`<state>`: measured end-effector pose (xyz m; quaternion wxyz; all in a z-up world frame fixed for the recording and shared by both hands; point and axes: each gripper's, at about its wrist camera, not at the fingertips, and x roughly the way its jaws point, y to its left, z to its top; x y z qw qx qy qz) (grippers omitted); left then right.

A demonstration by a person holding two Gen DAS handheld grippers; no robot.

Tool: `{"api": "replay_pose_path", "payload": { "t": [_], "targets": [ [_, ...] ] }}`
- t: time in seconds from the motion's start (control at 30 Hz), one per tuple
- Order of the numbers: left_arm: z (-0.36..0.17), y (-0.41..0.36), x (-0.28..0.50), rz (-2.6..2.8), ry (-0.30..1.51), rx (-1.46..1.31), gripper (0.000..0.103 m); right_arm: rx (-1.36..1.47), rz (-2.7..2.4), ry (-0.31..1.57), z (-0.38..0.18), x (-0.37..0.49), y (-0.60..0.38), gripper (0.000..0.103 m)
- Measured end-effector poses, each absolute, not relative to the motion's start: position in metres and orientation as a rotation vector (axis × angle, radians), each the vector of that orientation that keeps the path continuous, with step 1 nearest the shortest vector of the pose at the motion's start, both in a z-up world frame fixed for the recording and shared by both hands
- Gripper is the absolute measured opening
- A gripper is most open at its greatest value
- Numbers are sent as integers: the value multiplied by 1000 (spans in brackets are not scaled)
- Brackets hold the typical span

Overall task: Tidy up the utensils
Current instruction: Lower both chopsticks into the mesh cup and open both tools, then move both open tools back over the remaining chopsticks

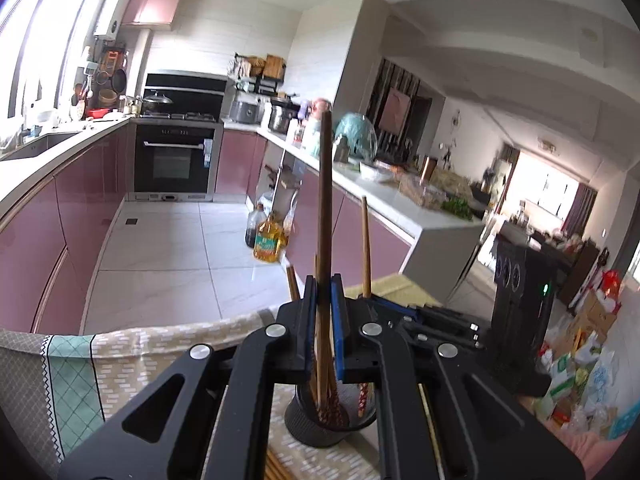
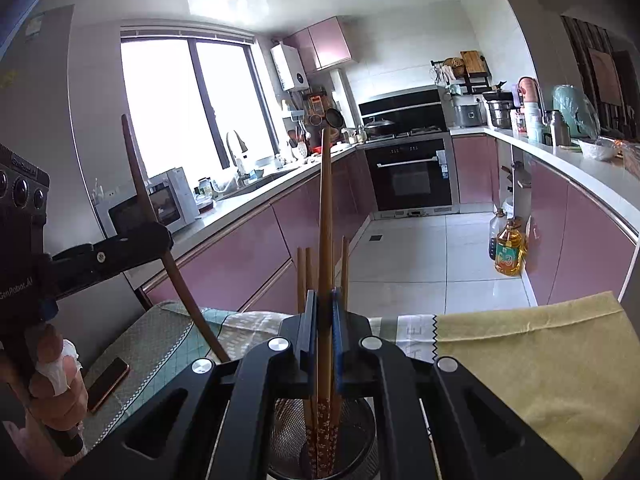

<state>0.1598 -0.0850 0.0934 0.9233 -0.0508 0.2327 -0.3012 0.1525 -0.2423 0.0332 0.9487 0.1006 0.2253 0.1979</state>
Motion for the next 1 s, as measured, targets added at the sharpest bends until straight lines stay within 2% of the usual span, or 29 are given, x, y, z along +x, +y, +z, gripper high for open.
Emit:
{"api": "replay_pose_path", "payload": {
  "t": [0.53,0.67,0.77,0.87,0.97,1.0],
  "targets": [
    [40,-114,201,-620,745,19,8,192,383,640,1,166,-239,8],
    [29,-115,208,-600,759,29,11,201,381,627,4,163,-240,18],
    [23,-115,206,-586,750,34,19,205,383,615,7,157,-239,23],
    [22,-113,200,-576,728,36,23,203,397,595,12,147,-237,28],
    [23,-104,190,-548,692,33,33,203,430,574,17,134,-235,30],
    [24,-100,185,-538,679,35,33,201,440,569,18,129,-234,31]
  ]
}}
